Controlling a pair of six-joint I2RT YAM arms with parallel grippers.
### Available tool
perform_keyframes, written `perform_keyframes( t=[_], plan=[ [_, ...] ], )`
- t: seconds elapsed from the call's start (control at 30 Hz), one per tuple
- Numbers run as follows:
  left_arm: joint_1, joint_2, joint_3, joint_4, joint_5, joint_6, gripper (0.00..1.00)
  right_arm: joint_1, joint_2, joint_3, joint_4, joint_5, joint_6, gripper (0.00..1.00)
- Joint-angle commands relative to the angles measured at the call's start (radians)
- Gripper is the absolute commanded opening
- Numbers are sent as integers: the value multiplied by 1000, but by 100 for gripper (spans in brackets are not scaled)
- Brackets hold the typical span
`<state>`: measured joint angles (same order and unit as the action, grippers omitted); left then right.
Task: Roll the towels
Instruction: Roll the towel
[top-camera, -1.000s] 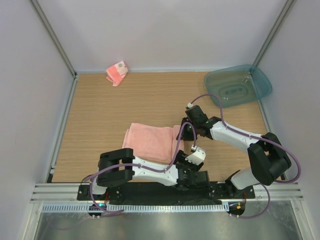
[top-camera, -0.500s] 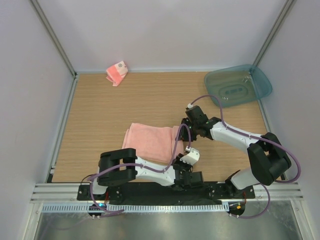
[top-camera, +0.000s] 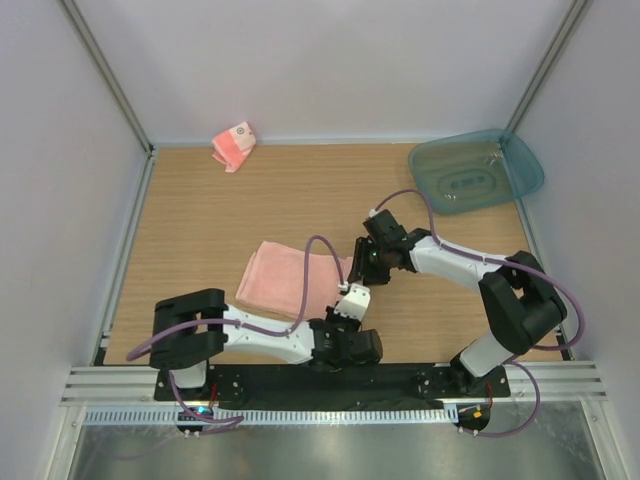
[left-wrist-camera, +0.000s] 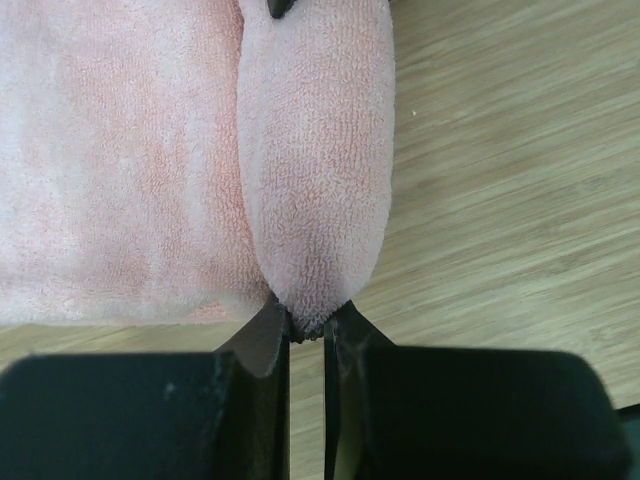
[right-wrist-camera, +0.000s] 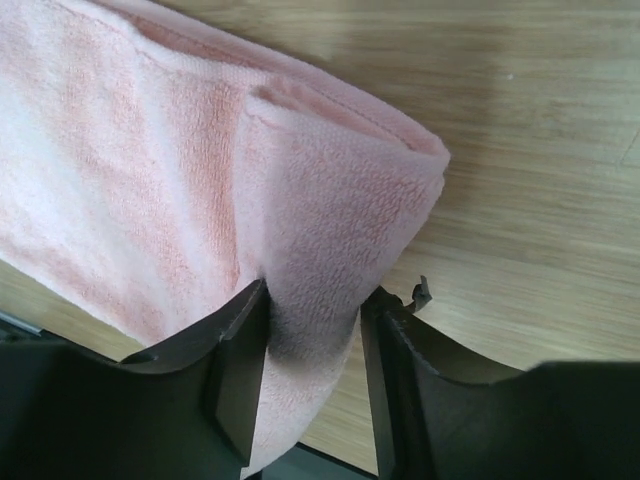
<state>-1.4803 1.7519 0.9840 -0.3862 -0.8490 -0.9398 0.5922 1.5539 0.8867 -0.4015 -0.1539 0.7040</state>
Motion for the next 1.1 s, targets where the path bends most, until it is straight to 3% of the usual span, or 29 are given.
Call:
perform_keyframes(
  t=[0.0,0.17,0.5,0.8,0.93,1.07],
  plan=[
    [28,-98,-80,107,30,-50,0,-15,46,90,-49,57,-40,48],
    [78,-224,-195,210,117,-74,1,-43,83,150,-66,76,-61,55],
    [130,-363,-323,294,191,-134,0,-127,153,239,-83,71,-107,56],
    [255,-485,-461,428,396,-289,0,-147,121,290,-105,117,-113,56],
    [320,-529,-531,455,479,-382,0,-147,81,258,-86,68,-121,56],
    [394,-561,-605,487,539,-490,0,-147,14,150,77,-98,-117,56]
  ],
)
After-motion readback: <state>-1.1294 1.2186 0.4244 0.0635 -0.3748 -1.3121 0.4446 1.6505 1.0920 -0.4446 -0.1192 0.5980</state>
